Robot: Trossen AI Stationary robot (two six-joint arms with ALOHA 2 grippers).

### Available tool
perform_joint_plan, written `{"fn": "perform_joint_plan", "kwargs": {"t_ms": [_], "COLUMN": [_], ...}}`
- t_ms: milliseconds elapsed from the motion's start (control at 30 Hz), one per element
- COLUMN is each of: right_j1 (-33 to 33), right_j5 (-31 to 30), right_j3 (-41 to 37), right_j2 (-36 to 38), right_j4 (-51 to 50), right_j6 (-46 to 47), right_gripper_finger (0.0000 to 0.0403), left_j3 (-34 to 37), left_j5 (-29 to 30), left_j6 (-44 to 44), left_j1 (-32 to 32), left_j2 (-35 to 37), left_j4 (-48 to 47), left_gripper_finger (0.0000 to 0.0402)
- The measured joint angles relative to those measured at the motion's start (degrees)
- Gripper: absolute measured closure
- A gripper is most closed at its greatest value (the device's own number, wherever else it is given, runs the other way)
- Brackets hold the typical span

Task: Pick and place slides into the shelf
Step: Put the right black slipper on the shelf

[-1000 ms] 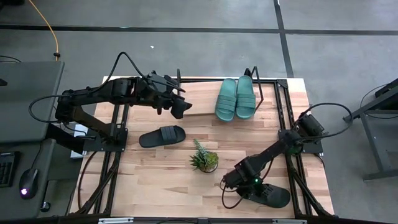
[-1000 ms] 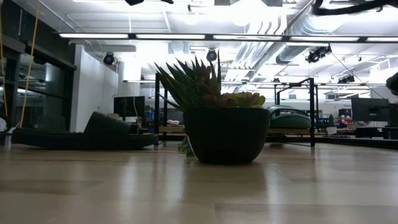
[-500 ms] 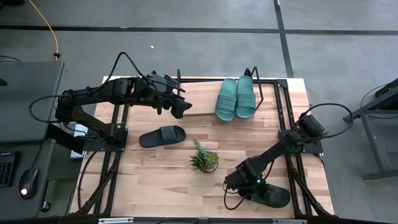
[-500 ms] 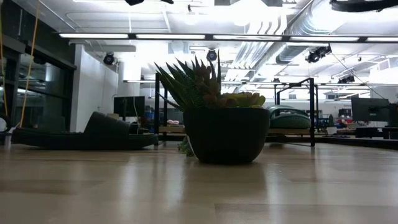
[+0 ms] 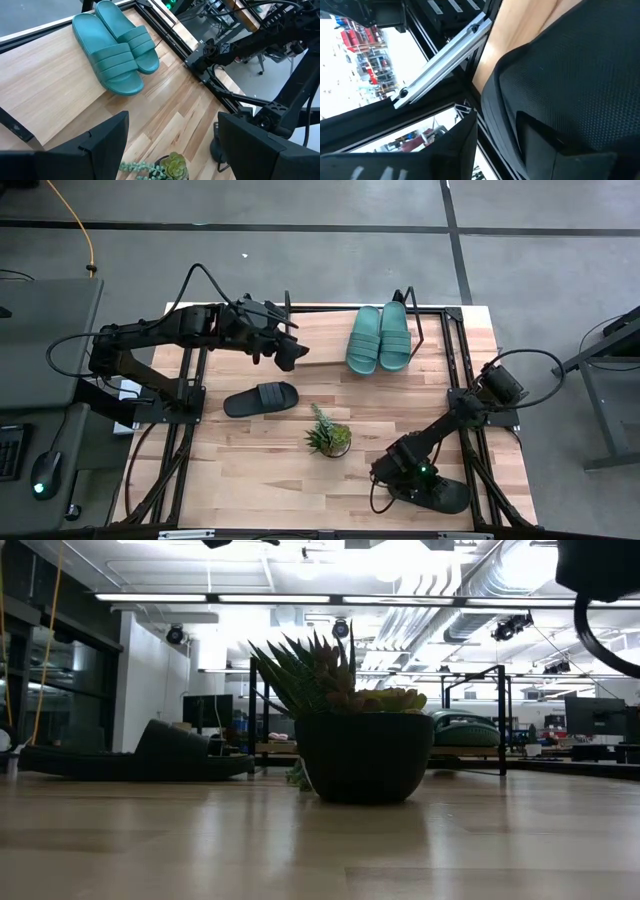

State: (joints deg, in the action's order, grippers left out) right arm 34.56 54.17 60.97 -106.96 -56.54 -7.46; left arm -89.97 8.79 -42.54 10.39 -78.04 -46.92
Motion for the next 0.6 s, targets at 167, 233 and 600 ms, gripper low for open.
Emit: {"fn": "perform_joint_plan", "kwargs": {"t_ms": [167, 233, 600], "right_j1": [-0.02, -0.03, -0.04], "right_j5": [1.11, 1.8, 1.83], "right_j3": [0.0, 0.0, 0.0], "right_j2": [0.0, 0.0, 0.0], "right_j4": [0.34, 0.32, 0.65], "right_j6": [-0.33, -0.84, -1.56], "right_gripper_finger": [0.0287, 0.0304, 0.0391], "left_j3": [0.0, -0.01, -0.01], "left_j5": [0.07, 0.08, 0.9], "left_j6": [0.0, 0.02, 0.07], "left_j1": [0.02, 0.02, 0.06], "left_j2": [0.0, 0.0, 0.0], "left_j4": [0.0, 0.02, 0.02], "left_gripper_finger": [0.0117, 0.0117, 0.0117]}}
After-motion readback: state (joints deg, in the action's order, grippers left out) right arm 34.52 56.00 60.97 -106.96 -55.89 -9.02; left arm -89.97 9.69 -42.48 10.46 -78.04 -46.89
